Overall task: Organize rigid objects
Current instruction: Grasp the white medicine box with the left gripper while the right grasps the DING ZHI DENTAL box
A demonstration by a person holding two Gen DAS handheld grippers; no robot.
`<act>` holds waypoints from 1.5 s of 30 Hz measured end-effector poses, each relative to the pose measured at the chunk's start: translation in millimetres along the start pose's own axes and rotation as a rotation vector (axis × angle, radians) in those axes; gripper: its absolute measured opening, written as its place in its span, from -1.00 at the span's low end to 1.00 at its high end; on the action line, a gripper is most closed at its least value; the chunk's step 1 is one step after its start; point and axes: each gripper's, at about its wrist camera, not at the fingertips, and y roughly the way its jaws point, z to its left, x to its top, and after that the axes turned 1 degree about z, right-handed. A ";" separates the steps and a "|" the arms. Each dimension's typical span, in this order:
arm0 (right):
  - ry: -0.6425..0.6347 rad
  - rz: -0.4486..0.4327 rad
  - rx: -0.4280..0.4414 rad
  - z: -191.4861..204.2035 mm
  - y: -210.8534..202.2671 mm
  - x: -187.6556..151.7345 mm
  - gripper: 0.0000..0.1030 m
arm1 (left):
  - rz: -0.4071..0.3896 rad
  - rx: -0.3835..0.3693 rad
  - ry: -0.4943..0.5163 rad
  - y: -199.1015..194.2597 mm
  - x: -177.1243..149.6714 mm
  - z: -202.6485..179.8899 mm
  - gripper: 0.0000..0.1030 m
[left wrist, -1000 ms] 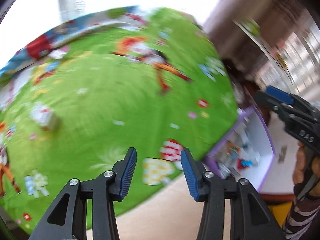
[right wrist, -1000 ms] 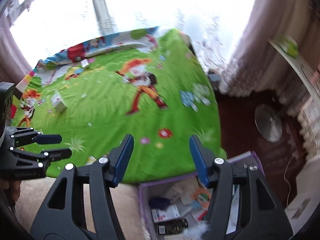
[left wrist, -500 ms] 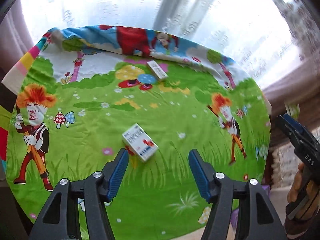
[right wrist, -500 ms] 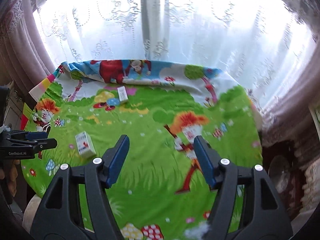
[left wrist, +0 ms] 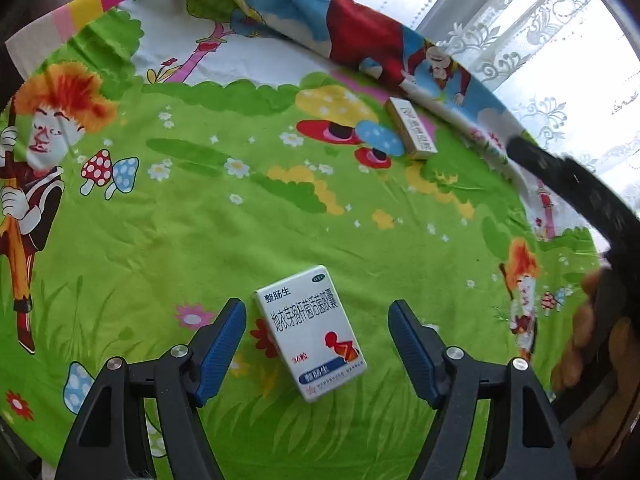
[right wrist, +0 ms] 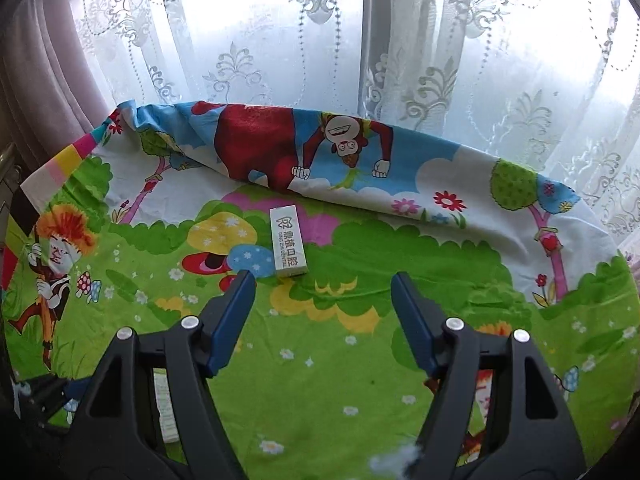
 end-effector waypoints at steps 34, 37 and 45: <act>-0.013 0.102 0.055 36.1 73.2 -54.3 -0.34 | -0.148 -0.013 0.138 -10.1 -33.9 16.3 -0.18; 0.005 0.103 0.056 35.5 47.0 -77.2 -0.34 | -0.142 -0.021 0.166 -16.9 -46.0 19.1 -0.18; 0.045 0.099 0.047 42.6 -27.4 -128.8 -0.34 | -0.120 -0.049 0.175 -42.5 -82.7 46.0 -0.18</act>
